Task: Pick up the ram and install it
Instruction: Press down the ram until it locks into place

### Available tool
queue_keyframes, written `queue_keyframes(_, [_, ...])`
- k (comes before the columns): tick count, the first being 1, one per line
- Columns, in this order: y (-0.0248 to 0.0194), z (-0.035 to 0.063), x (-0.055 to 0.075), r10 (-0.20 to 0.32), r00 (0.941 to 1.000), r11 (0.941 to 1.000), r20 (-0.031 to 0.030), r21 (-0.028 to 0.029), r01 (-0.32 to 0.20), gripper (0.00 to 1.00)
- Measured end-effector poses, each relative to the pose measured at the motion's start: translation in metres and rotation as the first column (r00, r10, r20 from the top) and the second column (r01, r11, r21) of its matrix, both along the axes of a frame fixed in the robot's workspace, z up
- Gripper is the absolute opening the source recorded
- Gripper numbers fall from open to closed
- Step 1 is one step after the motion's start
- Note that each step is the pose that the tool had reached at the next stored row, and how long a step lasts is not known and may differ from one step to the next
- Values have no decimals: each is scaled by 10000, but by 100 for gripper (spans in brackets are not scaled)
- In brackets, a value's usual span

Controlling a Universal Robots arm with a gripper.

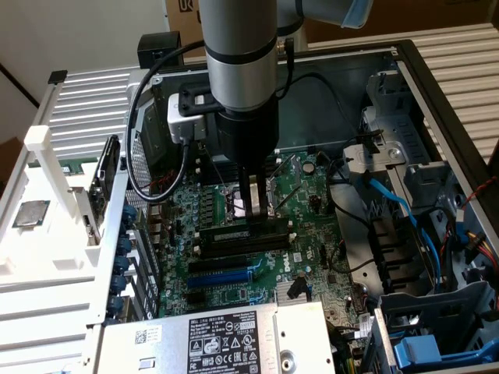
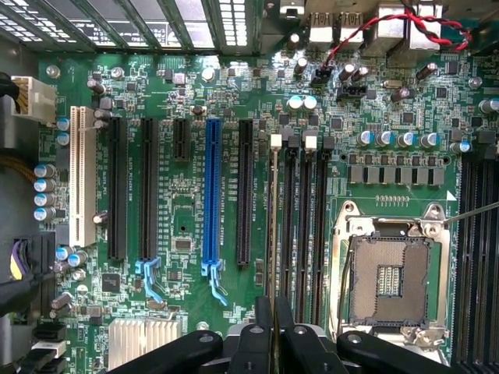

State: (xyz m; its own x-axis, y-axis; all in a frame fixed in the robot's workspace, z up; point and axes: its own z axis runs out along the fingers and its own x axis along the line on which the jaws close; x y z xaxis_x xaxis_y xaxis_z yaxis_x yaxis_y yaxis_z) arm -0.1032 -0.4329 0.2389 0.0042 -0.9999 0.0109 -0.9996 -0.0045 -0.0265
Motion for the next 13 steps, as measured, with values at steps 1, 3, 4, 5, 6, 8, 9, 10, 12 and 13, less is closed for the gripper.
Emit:
queue_keyframes(1, [0,0,0,-3,10000,10000,0,-1,3,13])
queue_keyframes(3, [0,-5,-5,-14,10000,10000,1,1,14,13])
queue_keyframes(4, [0,-6,-9,-19,10000,10000,0,1,19,13])
queue_keyframes(5, [0,-7,-11,-24,10000,10000,0,1,24,13])
queue_keyframes(6, [0,-7,-11,-31,10000,10000,-1,0,31,13])
queue_keyframes(8, [0,-8,-11,-46,10000,10000,-1,1,46,13])
queue_keyframes(9, [0,-9,-11,-51,10000,10000,0,2,51,13])
queue_keyframes(10, [1,-9,-11,-56,10000,10000,0,3,56,13])
queue_keyframes(12, [2,-11,-11,-66,10000,10000,0,3,66,13])
queue_keyframes(13, [5,-13,-11,-72,10000,10000,1,6,72,13])
